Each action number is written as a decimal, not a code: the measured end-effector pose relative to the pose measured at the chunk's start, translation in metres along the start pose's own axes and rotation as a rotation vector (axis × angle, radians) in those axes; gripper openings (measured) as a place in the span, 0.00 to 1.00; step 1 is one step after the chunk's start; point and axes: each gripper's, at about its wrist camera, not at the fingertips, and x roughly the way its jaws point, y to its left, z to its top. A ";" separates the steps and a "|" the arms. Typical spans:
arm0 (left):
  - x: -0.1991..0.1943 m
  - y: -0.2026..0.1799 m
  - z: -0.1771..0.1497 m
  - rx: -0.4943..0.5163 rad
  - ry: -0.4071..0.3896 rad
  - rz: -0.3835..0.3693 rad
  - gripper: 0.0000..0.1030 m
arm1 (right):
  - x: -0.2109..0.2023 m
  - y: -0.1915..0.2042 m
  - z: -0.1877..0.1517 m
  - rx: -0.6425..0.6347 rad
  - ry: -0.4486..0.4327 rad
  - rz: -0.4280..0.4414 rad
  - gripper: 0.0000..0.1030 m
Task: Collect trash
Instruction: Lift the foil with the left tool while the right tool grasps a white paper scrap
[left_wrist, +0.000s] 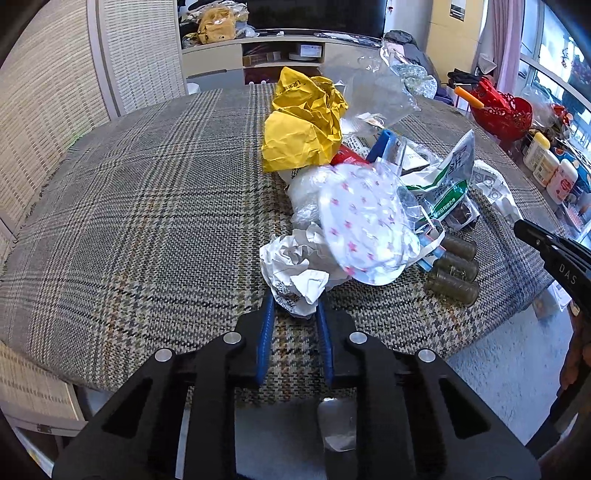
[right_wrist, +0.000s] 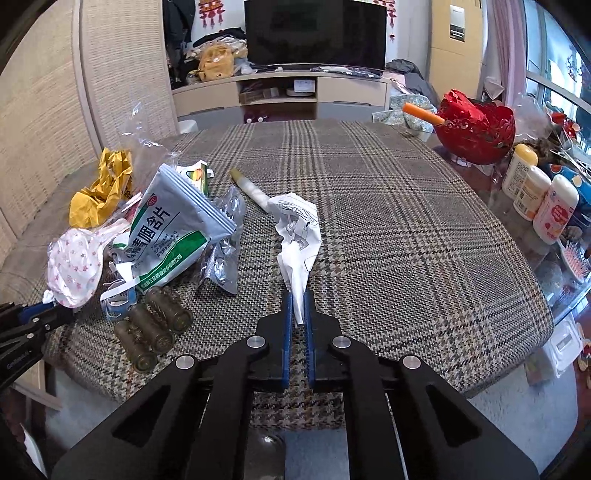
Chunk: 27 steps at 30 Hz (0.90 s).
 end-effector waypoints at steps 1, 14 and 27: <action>-0.004 0.002 -0.001 -0.011 -0.004 0.005 0.19 | -0.002 0.000 0.000 0.002 -0.001 0.003 0.07; -0.082 0.000 0.000 -0.054 -0.099 0.070 0.18 | -0.076 -0.002 0.011 -0.010 -0.091 0.031 0.07; -0.172 -0.039 -0.039 -0.079 -0.159 0.025 0.19 | -0.161 -0.012 -0.027 -0.039 -0.082 0.122 0.08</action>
